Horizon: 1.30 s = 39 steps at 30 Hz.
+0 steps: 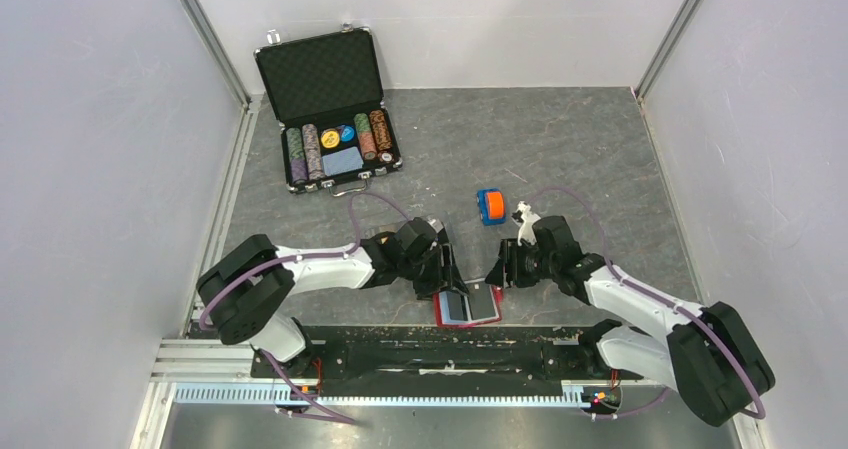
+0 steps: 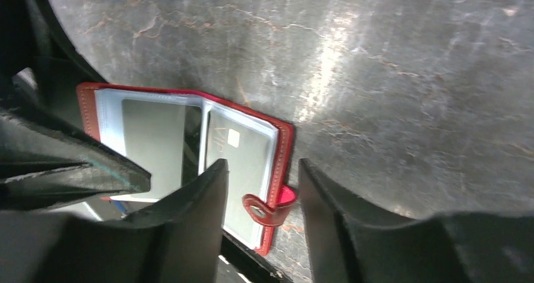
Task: Put the credit cards into the card holder
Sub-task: Insert the credit card into the card holder, then turn over the card slot in the card holder.
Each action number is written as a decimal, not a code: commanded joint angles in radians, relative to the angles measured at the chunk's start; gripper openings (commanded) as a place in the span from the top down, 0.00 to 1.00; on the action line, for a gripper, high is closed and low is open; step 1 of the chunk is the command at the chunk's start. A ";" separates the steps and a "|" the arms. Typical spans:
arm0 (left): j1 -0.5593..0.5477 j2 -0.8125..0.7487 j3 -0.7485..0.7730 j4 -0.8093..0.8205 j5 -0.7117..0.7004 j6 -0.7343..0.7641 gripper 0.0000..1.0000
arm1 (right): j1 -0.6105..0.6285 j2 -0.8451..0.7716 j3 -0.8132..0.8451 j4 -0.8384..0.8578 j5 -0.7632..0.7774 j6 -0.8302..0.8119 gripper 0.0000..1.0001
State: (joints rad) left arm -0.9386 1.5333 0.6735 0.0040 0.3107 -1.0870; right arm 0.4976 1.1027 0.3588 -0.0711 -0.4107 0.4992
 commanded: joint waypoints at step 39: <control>-0.176 -0.201 -0.053 -0.109 -0.187 -0.020 0.49 | 0.228 -0.161 -0.111 0.128 -0.042 0.060 0.90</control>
State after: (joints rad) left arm -1.1023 1.3544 0.6888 -0.3046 0.0731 -1.0348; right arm 0.6964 0.8997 0.2596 -0.0422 -0.5064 0.5240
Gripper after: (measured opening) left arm 0.526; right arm 0.132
